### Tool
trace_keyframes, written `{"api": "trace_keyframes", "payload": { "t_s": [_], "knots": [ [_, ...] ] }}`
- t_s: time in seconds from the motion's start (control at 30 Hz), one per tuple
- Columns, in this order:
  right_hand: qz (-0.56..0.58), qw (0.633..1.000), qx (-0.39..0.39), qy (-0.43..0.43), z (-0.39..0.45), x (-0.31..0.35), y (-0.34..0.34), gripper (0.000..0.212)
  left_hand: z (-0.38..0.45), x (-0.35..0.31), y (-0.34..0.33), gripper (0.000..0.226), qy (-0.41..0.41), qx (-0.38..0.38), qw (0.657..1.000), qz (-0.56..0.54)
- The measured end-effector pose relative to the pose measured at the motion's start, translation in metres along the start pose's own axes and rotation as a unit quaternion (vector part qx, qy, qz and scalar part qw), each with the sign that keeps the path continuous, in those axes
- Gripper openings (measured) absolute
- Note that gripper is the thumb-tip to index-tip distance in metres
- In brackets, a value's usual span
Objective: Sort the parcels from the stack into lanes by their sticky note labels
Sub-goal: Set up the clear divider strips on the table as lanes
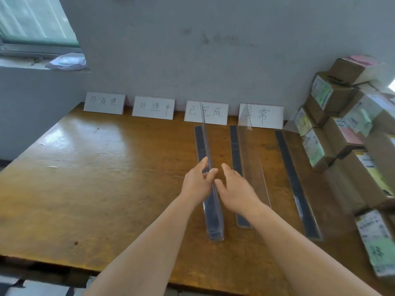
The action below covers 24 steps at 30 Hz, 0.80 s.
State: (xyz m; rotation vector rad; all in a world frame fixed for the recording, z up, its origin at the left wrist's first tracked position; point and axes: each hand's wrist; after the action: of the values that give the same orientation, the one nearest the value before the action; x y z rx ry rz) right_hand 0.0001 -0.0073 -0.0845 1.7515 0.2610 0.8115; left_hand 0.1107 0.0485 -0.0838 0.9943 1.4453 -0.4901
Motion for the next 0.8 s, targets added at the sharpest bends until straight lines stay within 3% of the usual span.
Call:
{"api": "trace_keyframes", "payload": {
  "t_s": [0.27,0.43,0.63,0.8],
  "knots": [
    [-0.04,0.999,0.0,-0.036,-0.01,0.019,0.004,0.057,0.003,-0.001,0.015,0.051,-0.028,0.028,0.997,0.062],
    [-0.081,0.995,0.001,-0.05,-0.01,0.029,0.004,0.065,0.002,-0.002,0.033,0.016,-0.043,-0.039,0.994,0.098],
    [-0.085,0.996,-0.023,-0.034,-0.016,0.063,-0.013,0.066,-0.009,0.01,0.069,0.015,-0.048,-0.069,0.992,0.094],
    [-0.077,0.995,-0.043,-0.036,-0.016,0.095,-0.033,0.065,-0.013,0.029,0.121,0.017,-0.046,-0.12,0.979,0.16]
  ]
}}
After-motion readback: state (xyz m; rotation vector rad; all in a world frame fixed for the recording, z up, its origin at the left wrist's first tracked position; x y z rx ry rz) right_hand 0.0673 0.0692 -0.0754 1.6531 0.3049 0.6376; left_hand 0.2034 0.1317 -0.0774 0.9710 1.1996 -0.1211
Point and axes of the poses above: each hand's wrist, its own z-axis towards the middle knuckle, its own y-axis out of the back of the hand, x = y × z, and after that the axes turned 12 degrees about -z, right-handed
